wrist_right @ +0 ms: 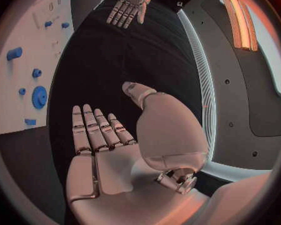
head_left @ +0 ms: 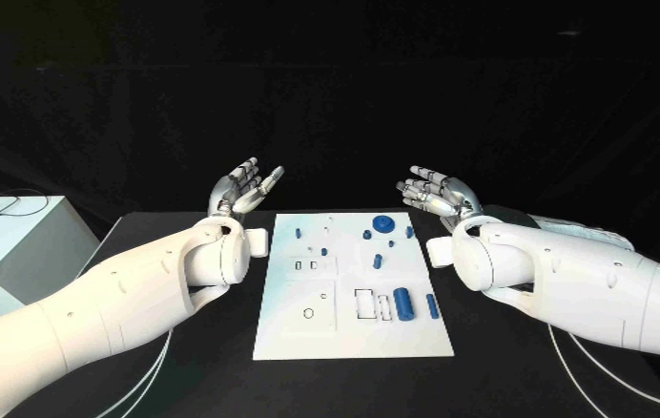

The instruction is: Assemble the parts on the task board

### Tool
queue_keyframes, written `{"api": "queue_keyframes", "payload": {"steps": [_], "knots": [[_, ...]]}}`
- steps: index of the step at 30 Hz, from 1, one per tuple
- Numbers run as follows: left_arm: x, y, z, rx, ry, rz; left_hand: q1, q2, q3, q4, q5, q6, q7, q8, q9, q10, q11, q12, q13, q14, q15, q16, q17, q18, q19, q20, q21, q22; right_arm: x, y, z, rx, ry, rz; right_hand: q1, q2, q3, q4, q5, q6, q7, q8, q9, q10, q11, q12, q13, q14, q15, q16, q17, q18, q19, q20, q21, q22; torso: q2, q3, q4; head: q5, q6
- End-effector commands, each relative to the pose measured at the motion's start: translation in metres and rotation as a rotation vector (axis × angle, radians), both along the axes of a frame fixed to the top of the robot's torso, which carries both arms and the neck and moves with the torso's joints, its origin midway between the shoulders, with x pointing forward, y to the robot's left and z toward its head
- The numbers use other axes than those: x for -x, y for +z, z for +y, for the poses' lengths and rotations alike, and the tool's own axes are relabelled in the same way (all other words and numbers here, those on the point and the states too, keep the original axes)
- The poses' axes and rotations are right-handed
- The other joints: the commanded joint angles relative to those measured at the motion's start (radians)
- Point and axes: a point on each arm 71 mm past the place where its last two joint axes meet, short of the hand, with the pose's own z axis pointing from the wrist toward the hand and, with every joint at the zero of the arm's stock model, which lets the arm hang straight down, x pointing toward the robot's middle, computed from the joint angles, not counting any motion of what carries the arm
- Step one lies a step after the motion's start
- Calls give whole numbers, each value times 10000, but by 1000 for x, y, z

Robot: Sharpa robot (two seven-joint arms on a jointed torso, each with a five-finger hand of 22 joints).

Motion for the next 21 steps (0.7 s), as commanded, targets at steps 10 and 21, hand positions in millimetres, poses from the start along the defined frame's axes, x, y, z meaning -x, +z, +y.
{"api": "queue_keyframes", "payload": {"steps": [10,21], "knots": [[0,4,8,-75,-1301,13,474,398,237,110,37,1300,1090,339,178,1172,204,177,107,1027,171,249,149,122,368,115,128,61,-25,19,-10,4822,2212,-1948,1511,-384,661,-1085,-315,4518,1010,1154,806,4578,-538,441,225,4187,-684,960,514,849,3841,-5,660,300,169,0,16,-30,-197],[16,32,18,-233,-2167,-446,755,682,780,49,-33,5913,827,1525,825,7319,-229,928,436,7429,-1016,2143,1612,944,5523,-486,1931,632,-31,36,8,9808,3733,-4095,1718,-554,346,-1447,-995,5915,471,1422,794,6818,-1327,342,221,7947,-1971,2435,1310,828,7130,-1515,2662,1116,728,-45,128,-258,-36]]}}
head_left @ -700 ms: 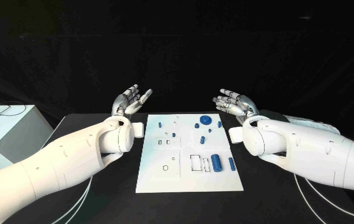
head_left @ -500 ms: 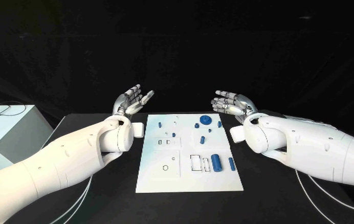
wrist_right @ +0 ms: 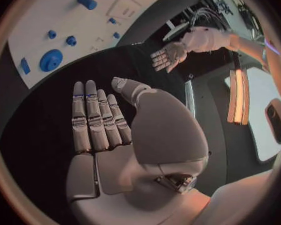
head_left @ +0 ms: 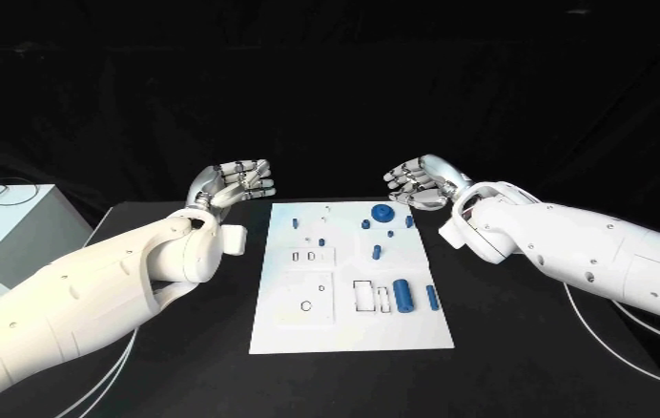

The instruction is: Assemble the parts on the task board

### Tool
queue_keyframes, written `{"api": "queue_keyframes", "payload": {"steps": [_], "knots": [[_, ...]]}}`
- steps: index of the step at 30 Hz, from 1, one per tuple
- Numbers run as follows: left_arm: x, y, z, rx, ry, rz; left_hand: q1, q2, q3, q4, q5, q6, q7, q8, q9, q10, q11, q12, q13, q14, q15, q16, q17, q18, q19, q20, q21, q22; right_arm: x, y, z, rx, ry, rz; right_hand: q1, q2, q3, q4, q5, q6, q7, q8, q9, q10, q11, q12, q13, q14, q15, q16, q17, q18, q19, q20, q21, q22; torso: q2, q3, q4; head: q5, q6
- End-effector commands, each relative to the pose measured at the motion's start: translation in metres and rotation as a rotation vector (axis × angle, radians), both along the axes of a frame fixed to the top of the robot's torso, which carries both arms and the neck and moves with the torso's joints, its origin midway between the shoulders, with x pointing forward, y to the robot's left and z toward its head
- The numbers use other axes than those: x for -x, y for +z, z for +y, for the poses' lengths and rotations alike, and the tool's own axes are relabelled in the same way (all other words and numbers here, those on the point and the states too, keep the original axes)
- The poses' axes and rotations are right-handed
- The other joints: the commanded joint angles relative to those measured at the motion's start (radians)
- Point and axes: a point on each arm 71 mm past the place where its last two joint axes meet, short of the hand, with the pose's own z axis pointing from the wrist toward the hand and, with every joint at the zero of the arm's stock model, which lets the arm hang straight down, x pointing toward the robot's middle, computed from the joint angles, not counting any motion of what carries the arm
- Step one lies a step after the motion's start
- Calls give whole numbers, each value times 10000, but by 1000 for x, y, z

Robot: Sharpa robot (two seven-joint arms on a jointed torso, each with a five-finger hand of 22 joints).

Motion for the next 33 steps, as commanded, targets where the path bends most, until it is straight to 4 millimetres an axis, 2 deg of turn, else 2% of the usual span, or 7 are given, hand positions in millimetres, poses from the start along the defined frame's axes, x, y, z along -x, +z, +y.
{"api": "queue_keyframes", "payload": {"steps": [1,5,8,10,14,25,33], "knots": [[6,9,-6,-173,-950,-217,112,-41,155,6,-72,328,87,101,38,764,-230,109,37,784,-277,392,455,126,667,-292,352,115,1,6,11,3202,972,-1352,346,-97,-521,-341,-321,1322,-233,251,42,1921,-634,20,28,3110,-992,1326,818,105,2616,-1162,1882,916,327,-29,120,-149,61],[12,16,-7,-206,-1253,-355,349,-244,473,-34,-54,431,24,52,15,1064,-348,-125,-4,1476,-521,1085,1193,102,1340,-618,881,340,0,14,15,4201,1107,-1854,328,-173,-617,-396,-157,1676,-378,85,-107,2457,-857,-68,30,4219,-1310,2937,1921,75,3296,-1587,3509,1978,444,-71,224,-254,117],[17,22,-9,-193,-1460,-461,418,-400,731,-26,-59,527,-34,14,-1,1298,-437,-290,-4,1711,-667,1882,1911,89,1629,-785,1372,597,-1,20,18,4875,1076,-2123,90,-346,-280,-255,-183,1893,-479,-12,-167,2473,-938,-77,39,4220,-1393,5348,3398,55,3613,-1581,4469,2656,562,-112,339,-364,159],[19,25,-9,-171,-1625,-547,408,-477,831,-23,-61,564,-57,-2,-6,1391,-466,-349,-4,1692,-711,2298,2261,73,1687,-853,1622,743,-2,24,20,5310,1019,-2256,-79,-562,17,-117,-247,1965,-492,-57,-148,2395,-954,-96,42,4146,-1372,7667,5768,80,3703,-1530,4834,2952,640,-146,386,-420,195],[26,34,-12,-158,-1970,-712,361,-635,1094,-30,-65,636,-119,-42,-11,1523,-521,-443,-10,1491,-799,3439,3157,58,1633,-956,2332,1188,-4,30,23,6071,869,-2384,-286,-903,330,188,-353,1877,-571,-132,-53,2038,-933,-67,75,4275,-1315,10858,9355,-228,4528,-1447,6965,5459,789,-218,462,-536,226],[36,50,-25,24,-2588,-1000,81,-845,1602,-27,-78,790,-182,-40,48,1793,-609,-441,16,1122,-900,5170,4289,76,1676,-1089,4295,2413,-11,30,30,6877,662,-2231,-332,-1068,288,387,-372,1783,-583,-160,33,1648,-887,-79,78,4187,-1274,11444,9896,-336,4756,-1396,7608,6245,1064,-330,583,-732,250],[40,57,-29,83,-2788,-1115,-1,-891,1720,-31,-80,786,-184,-45,67,1801,-617,-447,17,1108,-913,5471,4448,78,1575,-1095,4802,2742,-17,26,28,7234,631,-1959,-425,-1202,107,510,-290,1656,-614,-213,61,1677,-922,-60,150,4180,-1291,11683,10134,-353,4823,-1397,7790,6467,1228,-392,686,-837,259]]}}
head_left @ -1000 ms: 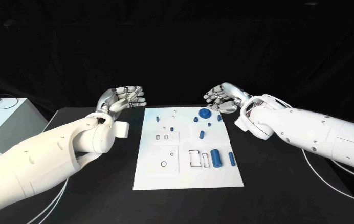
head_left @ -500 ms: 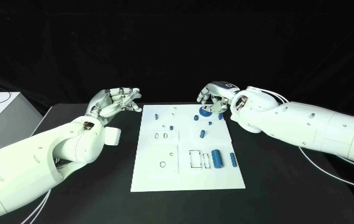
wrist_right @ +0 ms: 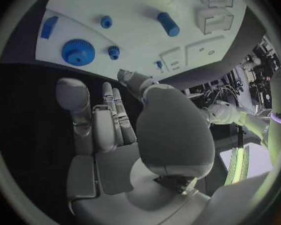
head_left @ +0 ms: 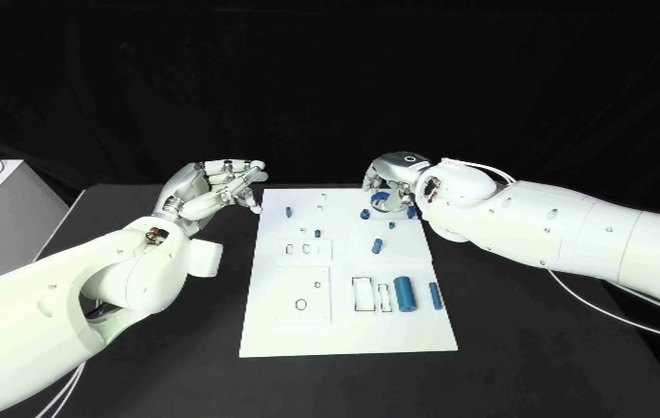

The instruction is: Assemble the parts on the task board

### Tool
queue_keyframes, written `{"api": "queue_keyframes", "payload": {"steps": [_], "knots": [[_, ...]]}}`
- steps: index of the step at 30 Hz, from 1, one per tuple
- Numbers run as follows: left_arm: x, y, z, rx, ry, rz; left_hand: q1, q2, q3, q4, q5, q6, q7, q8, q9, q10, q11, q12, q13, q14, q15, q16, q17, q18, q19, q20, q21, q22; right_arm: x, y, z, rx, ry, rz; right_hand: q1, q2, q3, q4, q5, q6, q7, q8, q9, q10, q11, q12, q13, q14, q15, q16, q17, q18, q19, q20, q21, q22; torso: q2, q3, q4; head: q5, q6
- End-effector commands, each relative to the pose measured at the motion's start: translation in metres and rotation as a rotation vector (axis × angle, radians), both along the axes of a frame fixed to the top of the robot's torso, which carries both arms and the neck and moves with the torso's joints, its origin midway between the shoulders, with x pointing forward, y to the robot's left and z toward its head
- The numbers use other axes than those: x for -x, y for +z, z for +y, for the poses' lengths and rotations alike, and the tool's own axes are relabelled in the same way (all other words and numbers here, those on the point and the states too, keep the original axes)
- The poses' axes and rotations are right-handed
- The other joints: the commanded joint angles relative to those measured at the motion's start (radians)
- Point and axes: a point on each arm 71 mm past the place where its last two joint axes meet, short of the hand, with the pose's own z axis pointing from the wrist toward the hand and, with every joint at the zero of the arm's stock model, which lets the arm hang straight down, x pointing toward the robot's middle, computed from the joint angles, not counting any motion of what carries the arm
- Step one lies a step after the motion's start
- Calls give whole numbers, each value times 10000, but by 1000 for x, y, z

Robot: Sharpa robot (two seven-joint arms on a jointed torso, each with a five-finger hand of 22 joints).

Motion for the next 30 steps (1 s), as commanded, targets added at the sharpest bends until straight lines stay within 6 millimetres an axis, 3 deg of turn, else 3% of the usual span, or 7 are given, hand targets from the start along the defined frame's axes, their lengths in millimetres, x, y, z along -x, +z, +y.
{"api": "queue_keyframes", "payload": {"steps": [1,9,13,18,30], "knots": [[2,3,-3,-20,-326,-97,-54,-20,59,13,-38,39,-4,-44,15,27,-5,-60,12,-71,-10,72,14,105,-39,-14,72,25,-2,-4,-1,621,-93,245,-4,-78,-60,37,56,-85,18,-38,16,-63,-31,-7,15,396,-29,39,4,-116,80,0,25,-5,132,-37,75,-52,12],[2,5,-3,-8,-344,-119,-75,-32,84,18,-36,27,7,-51,17,8,4,-66,9,-111,-3,100,29,104,-89,-8,160,86,-5,-8,1,730,-40,417,-1,-59,-79,57,100,-81,16,-33,25,-69,-31,-1,23,395,-30,70,37,-128,97,-1,90,80,196,-85,146,-148,49],[3,6,-4,0,-351,-129,-83,-38,89,18,-37,19,15,-55,16,-3,11,-69,7,-119,1,109,33,104,-104,-6,185,103,-6,-11,3,747,-3,493,6,-48,-84,66,118,-74,14,-28,32,-61,-33,6,30,384,-31,51,-16,-157,134,-2,234,268,265,-85,185,-178,88],[3,7,-4,1,-368,-133,-87,-39,93,19,-37,16,20,-57,16,-10,14,-71,6,-124,4,115,36,104,-113,-4,202,114,-6,-13,5,750,14,538,13,-30,-89,80,134,-58,18,-17,42,-48,-31,14,39,382,-31,63,-14,-162,149,-3,264,304,372,-78,170,-183,159],[3,7,-3,-12,-369,-134,-96,-40,104,19,-38,14,27,-59,18,-18,19,-70,6,-131,8,131,43,104,-129,-1,242,141,-8,-17,3,826,-71,657,59,41,-57,119,178,10,29,27,81,23,-28,37,72,380,-28,122,27,-184,194,-4,392,463,524,-82,238,-222,226]]}}
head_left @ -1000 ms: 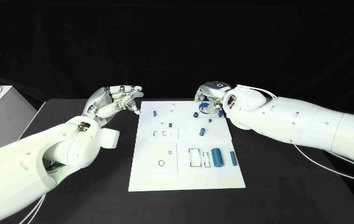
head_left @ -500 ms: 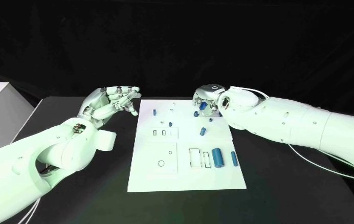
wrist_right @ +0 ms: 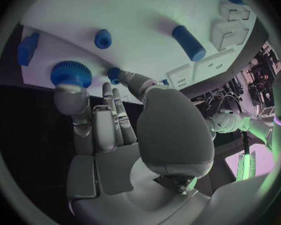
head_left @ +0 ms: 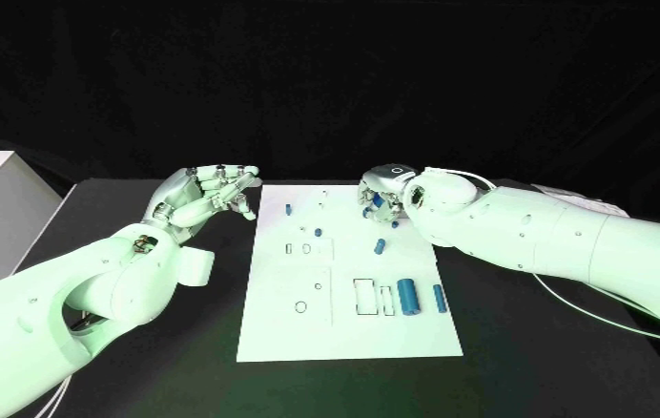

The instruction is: Assemble the parts on the task board

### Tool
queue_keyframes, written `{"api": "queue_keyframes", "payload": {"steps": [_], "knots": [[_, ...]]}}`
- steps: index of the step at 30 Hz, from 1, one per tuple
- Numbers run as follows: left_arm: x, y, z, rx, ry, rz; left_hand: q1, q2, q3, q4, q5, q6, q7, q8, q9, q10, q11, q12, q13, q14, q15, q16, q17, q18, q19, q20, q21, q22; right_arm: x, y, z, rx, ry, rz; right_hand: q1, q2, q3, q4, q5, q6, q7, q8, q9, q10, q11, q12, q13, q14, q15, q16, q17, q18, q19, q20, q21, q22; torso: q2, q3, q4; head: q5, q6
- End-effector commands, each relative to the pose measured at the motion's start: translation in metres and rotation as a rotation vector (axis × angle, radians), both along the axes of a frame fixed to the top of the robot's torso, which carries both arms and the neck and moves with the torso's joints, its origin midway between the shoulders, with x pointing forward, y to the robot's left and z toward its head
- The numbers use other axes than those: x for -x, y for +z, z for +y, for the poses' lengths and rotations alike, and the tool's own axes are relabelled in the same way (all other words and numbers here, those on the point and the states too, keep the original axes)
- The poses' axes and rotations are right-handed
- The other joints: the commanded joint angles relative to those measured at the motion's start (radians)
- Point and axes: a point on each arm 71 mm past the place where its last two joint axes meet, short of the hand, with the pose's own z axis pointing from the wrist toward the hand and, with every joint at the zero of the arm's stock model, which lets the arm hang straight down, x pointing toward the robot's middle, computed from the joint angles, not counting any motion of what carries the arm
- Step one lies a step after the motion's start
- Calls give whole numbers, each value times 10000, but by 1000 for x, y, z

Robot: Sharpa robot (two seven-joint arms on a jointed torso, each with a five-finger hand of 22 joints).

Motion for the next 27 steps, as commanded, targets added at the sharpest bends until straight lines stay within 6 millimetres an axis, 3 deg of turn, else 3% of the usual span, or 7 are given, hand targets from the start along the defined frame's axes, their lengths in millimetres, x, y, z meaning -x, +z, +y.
{"api": "queue_keyframes", "payload": {"steps": [1,11,16,17,20,27], "knots": [[1,1,-2,7,-205,-64,-96,-40,76,-8,-38,15,27,-59,10,-17,18,-34,4,-63,8,43,13,108,-66,6,35,11,0,-3,-1,234,64,152,58,40,-3,65,23,9,29,26,8,22,-28,37,10,381,-29,34,11,-187,51,-2,35,21,86,-3,23,-6,33],[0,1,0,-18,-162,-50,-103,-32,90,-7,-37,17,30,-58,12,-20,22,-32,5,-66,9,59,20,108,-79,10,71,35,1,-3,-2,167,86,123,83,156,142,194,305,249,50,179,131,268,-41,70,92,371,-34,153,82,-227,107,-5,275,329,193,9,31,-31,96],[0,1,1,-29,-143,-41,-103,-27,98,-8,-36,16,30,-58,12,-22,23,-31,5,-68,10,67,23,108,-87,12,88,46,2,-2,-1,49,167,65,185,299,305,227,507,556,-45,390,307,602,-137,122,188,371,-104,249,152,-310,217,-49,767,954,236,10,57,-38,107],[0,1,1,-31,-140,-39,-103,-27,98,-8,-36,16,30,-58,12,-22,23,-31,5,-68,10,67,23,108,-87,12,88,46,2,-2,-1,-7,184,33,292,416,379,188,519,716,-104,508,405,816,-200,182,249,368,-156,269,149,-407,325,-82,1259,1592,240,11,59,-40,111],[0,1,1,-34,-137,-33,-103,-27,98,-8,-36,16,30,-58,12,-22,23,-31,5,-68,10,67,23,108,-87,12,88,46,2,0,-1,-236,214,-138,486,636,568,84,101,892,-190,685,604,1123,-313,226,377,359,-239,300,140,-512,422,-163,1812,2296,253,10,69,-42,137],[0,0,2,-47,-122,-17,-103,-27,98,-8,-36,16,30,-58,12,-22,23,-31,5,-68,10,67,23,108,-87,12,88,46,5,10,0,-1022,33,-1181,633,863,723,-63,-27,1009,-236,890,867,1320,-375,210,523,411,-288,460,378,-583,448,-216,2203,2791,293,14,77,-44,235]]}}
